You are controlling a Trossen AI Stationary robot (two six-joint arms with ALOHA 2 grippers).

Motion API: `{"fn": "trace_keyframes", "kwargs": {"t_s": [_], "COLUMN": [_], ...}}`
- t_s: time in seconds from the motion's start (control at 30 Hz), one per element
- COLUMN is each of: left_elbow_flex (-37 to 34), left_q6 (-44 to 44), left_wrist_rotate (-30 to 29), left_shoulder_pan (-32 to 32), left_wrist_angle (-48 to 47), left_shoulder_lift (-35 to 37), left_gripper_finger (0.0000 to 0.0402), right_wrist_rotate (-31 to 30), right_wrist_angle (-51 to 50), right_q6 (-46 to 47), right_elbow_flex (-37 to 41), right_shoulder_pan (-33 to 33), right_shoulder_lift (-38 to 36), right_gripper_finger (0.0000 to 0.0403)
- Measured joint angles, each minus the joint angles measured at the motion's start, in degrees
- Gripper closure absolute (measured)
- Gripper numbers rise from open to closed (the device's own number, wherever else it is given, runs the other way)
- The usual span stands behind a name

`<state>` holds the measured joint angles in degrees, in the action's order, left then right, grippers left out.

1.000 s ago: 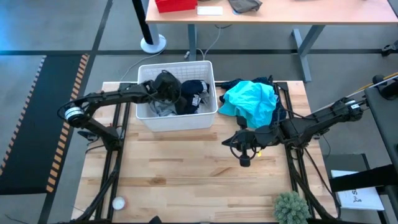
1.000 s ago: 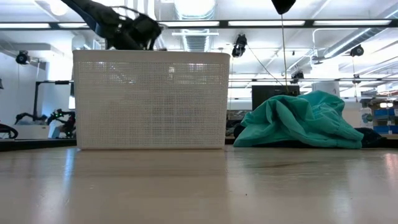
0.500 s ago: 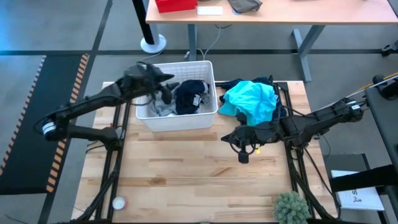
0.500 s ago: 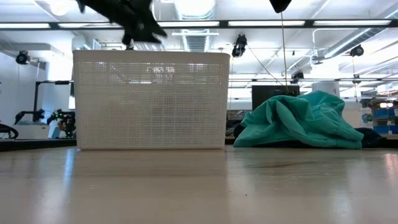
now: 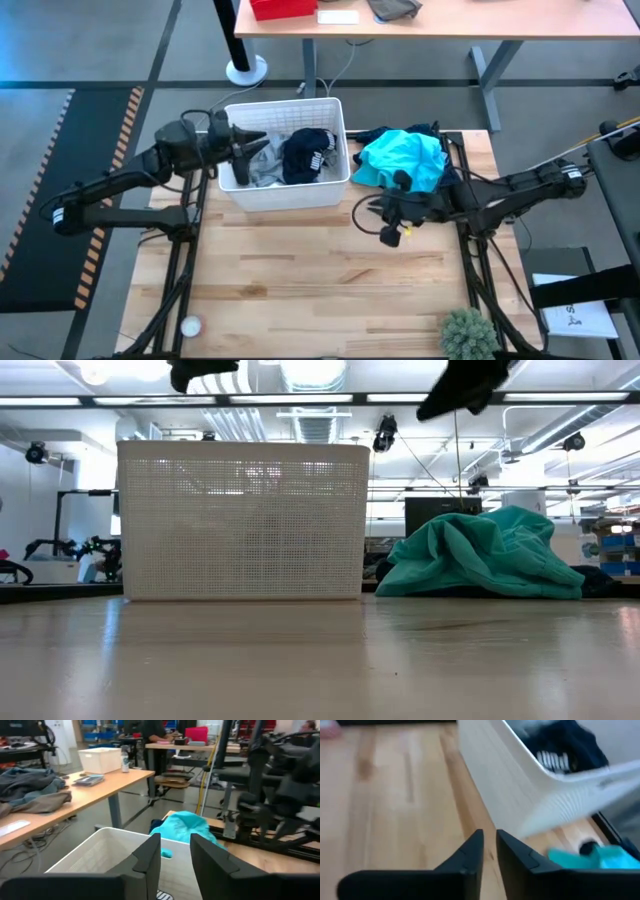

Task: Sort clothes
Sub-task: Put the light blue shorts into the white bin

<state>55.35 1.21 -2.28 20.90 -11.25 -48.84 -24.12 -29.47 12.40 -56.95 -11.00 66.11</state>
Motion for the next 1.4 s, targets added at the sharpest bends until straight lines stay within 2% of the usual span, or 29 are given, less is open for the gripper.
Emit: {"fn": "trace_keyframes", "kwargs": {"t_s": [0.13,0.4,0.67,0.87,1.17,1.4], "left_elbow_flex": [-1.49,-3.43,-3.43,-3.43,-3.43,-3.43], "left_q6": [0.13,0.81,1.01,1.03,1.06,1.05], "left_wrist_rotate": [0.00,0.00,0.00,-0.02,-0.02,-0.02], "left_shoulder_pan": [-1.01,-1.05,-1.05,-1.05,-1.05,-1.05], "left_wrist_angle": [-0.13,0.09,0.15,0.10,-0.20,-0.28], "left_shoulder_lift": [0.28,0.04,-0.13,-0.13,-0.19,-0.19], "left_gripper_finger": [0.0307,0.0267,0.0229,0.0211,0.0203,0.0211], "right_wrist_rotate": [-1.59,-5.49,-5.66,-7.35,-10.60,-10.68], "right_wrist_angle": [-5.90,-14.98,-15.47,-15.66,-15.17,-15.05], "right_q6": [3.19,5.58,2.77,-0.32,-4.71,-6.33], "right_elbow_flex": [0.00,0.00,0.00,0.01,0.04,0.04], "right_shoulder_pan": [2.84,10.32,17.29,20.61,25.63,29.79], "right_shoulder_lift": [-0.01,1.05,5.70,9.75,17.74,22.69], "right_gripper_finger": [0.0302,0.0180,0.0111,0.0091,0.0090,0.0098]}}
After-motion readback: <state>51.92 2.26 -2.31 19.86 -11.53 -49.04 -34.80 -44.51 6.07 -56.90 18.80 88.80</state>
